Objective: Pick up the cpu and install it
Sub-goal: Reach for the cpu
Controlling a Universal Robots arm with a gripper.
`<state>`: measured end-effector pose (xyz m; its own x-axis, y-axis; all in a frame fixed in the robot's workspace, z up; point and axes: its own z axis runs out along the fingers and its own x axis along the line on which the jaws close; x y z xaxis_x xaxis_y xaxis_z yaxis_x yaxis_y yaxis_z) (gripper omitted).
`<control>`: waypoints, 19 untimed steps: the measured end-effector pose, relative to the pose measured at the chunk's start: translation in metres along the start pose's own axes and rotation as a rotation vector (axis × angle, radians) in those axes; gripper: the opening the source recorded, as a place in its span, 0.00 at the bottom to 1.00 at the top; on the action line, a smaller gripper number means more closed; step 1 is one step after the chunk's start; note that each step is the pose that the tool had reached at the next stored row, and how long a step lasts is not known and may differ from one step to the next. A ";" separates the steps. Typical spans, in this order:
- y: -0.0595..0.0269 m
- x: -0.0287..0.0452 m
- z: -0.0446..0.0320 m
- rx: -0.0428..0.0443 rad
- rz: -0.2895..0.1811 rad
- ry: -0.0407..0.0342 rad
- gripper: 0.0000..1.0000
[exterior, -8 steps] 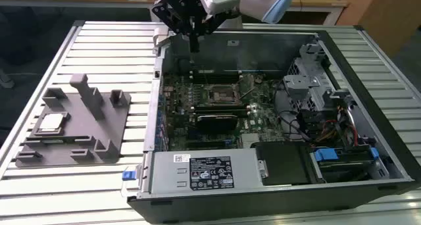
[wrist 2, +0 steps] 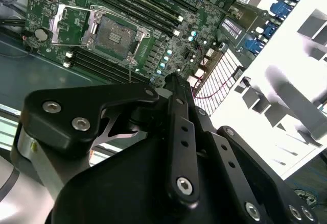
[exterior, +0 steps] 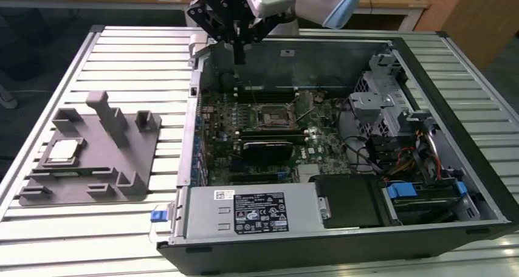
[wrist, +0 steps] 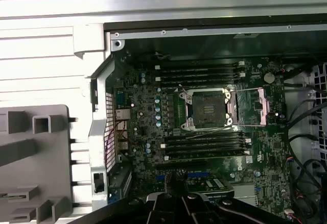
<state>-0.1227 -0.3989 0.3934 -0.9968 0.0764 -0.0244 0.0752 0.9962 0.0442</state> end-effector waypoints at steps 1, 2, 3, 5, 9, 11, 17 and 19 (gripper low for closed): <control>0.0000 0.0003 0.0000 -0.0001 0.000 -0.0001 0.11; -0.0001 0.0006 0.0001 -0.0002 0.000 -0.0001 0.11; -0.0001 0.0011 0.0000 -0.0001 0.000 -0.0001 0.11; -0.0003 0.0028 0.0000 -0.0001 0.000 -0.0001 0.11; -0.0006 0.0069 -0.0001 -0.0002 0.000 -0.0001 0.11; -0.0007 0.0096 -0.0002 -0.0001 0.000 -0.0001 0.11; -0.0014 0.0186 -0.0005 -0.0001 0.000 0.0000 0.11; -0.0017 0.0221 -0.0006 0.0000 0.000 0.0000 0.11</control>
<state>-0.1449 -0.3989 0.3934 -0.9968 0.0762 -0.0244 0.0750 0.9962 0.0443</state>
